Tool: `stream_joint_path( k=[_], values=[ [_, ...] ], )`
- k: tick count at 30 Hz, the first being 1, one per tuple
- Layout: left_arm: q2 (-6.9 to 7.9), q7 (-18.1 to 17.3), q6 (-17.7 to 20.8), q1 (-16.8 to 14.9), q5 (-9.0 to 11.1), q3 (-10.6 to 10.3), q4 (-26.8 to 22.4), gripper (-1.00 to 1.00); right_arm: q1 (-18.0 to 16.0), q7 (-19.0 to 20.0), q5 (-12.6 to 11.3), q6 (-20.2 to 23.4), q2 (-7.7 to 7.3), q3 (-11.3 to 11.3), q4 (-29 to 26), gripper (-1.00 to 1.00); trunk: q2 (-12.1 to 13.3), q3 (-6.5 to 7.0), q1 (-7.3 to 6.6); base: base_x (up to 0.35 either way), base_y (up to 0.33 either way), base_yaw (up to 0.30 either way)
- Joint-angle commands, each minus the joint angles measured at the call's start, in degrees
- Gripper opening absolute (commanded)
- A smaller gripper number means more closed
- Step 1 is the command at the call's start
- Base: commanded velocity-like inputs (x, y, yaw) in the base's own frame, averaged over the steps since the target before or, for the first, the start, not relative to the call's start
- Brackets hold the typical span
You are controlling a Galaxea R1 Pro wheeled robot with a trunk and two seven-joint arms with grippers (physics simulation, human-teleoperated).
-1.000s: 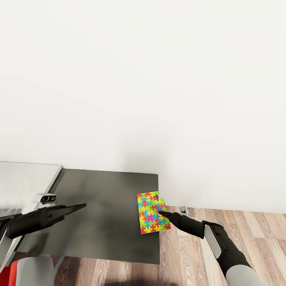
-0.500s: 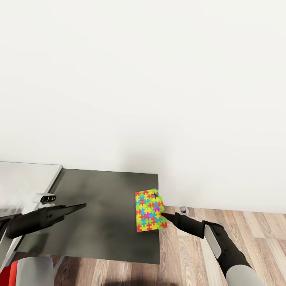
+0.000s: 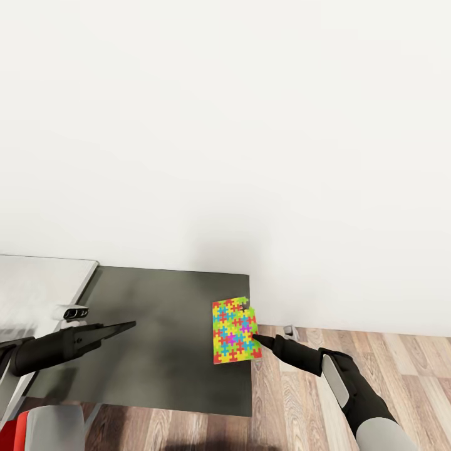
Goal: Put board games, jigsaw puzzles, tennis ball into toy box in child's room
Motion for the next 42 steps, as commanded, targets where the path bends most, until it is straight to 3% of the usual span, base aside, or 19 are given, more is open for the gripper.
stream_joint_path(
  k=[1,15,21,42],
  values=[
    [0.02,-0.2,0.6,0.0,0.0,0.0,0.0,1.0,0.0,0.2,-0.1,0.3,0.01,-0.1,0.0,-1.0,-0.1,-0.08,0.03,0.0,0.0,0.0],
    [0.11,-0.2,0.8,-0.1,0.0,-0.2,0.1,1.0,0.1,1.1,-0.2,0.2,-0.02,-0.1,-0.5,-1.0,-0.1,-0.08,0.03,0.0,0.0,0.0],
    [0.21,-0.2,0.8,-0.2,0.0,-0.3,0.1,1.0,0.1,4.1,-0.3,0.1,-0.1,-0.3,-0.6,-1.0,-0.1,-0.08,0.03,0.0,0.0,0.0],
    [0.47,-0.2,0.9,-0.3,0.0,-0.4,0.2,1.0,0.4,4.8,-1.0,0.5,-0.79,-0.7,-2.9,-1.0,-0.1,-0.08,0.03,0.0,0.0,0.0]
  ],
)
